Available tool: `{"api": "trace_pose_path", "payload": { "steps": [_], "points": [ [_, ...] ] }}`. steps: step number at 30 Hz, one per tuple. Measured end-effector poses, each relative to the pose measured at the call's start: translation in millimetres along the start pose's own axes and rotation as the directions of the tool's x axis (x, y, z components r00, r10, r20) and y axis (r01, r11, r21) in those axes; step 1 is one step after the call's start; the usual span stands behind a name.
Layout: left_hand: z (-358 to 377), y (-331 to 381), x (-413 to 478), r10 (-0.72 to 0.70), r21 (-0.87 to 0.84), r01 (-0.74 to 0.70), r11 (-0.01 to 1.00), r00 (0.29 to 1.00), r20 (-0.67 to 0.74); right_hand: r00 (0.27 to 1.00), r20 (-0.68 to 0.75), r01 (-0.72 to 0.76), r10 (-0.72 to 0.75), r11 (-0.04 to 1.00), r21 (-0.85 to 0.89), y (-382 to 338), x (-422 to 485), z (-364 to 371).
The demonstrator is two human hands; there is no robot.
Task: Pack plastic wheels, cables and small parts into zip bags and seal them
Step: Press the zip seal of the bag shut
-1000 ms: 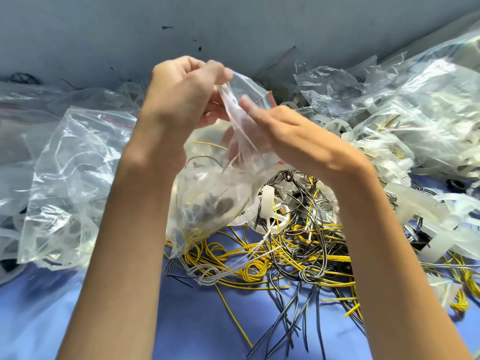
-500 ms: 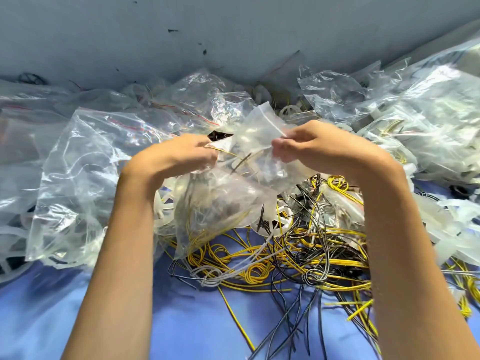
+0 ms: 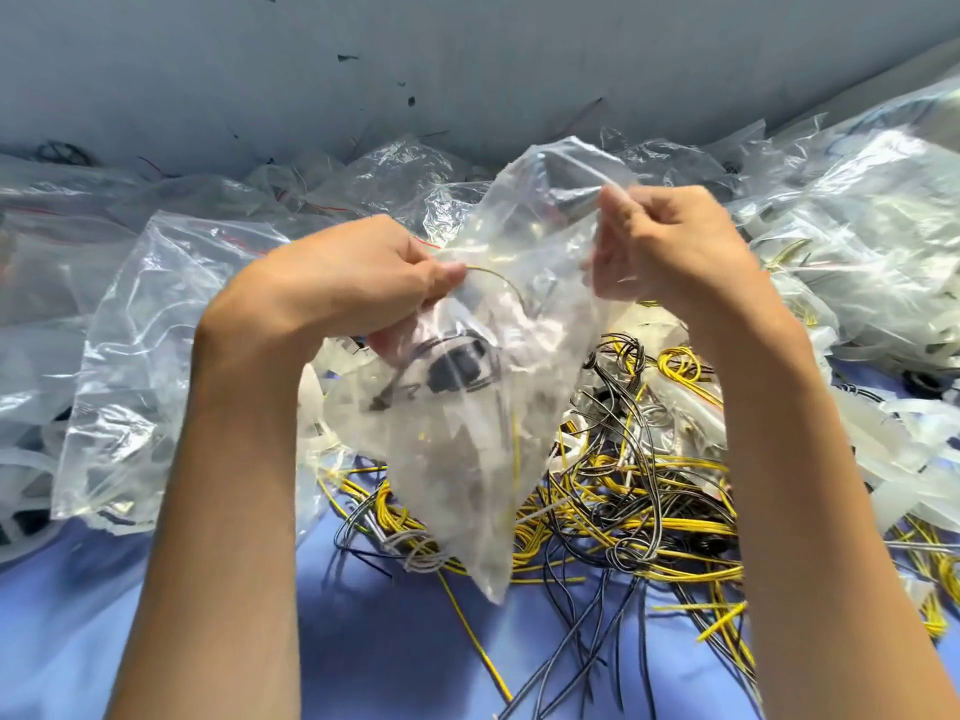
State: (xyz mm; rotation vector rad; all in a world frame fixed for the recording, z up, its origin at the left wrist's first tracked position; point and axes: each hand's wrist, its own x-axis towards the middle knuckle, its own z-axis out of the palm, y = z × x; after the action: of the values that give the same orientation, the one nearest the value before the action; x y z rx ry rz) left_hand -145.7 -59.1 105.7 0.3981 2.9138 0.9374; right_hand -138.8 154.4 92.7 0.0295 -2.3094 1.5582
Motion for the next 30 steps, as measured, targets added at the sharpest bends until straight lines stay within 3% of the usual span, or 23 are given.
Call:
{"api": "trace_pose_path", "payload": {
  "steps": [3,6,9,18,30],
  "points": [
    [0.3,5.1,-3.7,0.003,-0.1,0.005,0.995,0.997,0.082,1.0,-0.005,0.014,-0.014,1.0,-0.027,3.2,-0.4,-6.5],
    [4.1,-0.4,-3.7,-0.016,-0.043,0.025,0.999,0.978,0.207,0.997,0.078,0.009,0.001,0.993,-0.118,7.9,-1.9,-10.6],
    [6.1,-4.0,-3.6,-0.023,-0.008,0.026,1.0,0.969,0.245,0.996,0.085,0.018,-0.005,0.989,-0.146,9.2,-2.0,-10.7],
    [14.8,3.7,-0.8,0.165,-0.048,-0.158,0.986,0.962,0.217,0.996,0.07,0.072,-0.056,0.965,-0.252,5.7,-1.7,-7.0],
    [17.2,-1.6,4.2,0.111,-0.078,-0.102,0.992,0.985,0.129,0.995,-0.035,0.09,-0.099,0.978,-0.188,-14.2,-9.0,2.4]
  ]
}}
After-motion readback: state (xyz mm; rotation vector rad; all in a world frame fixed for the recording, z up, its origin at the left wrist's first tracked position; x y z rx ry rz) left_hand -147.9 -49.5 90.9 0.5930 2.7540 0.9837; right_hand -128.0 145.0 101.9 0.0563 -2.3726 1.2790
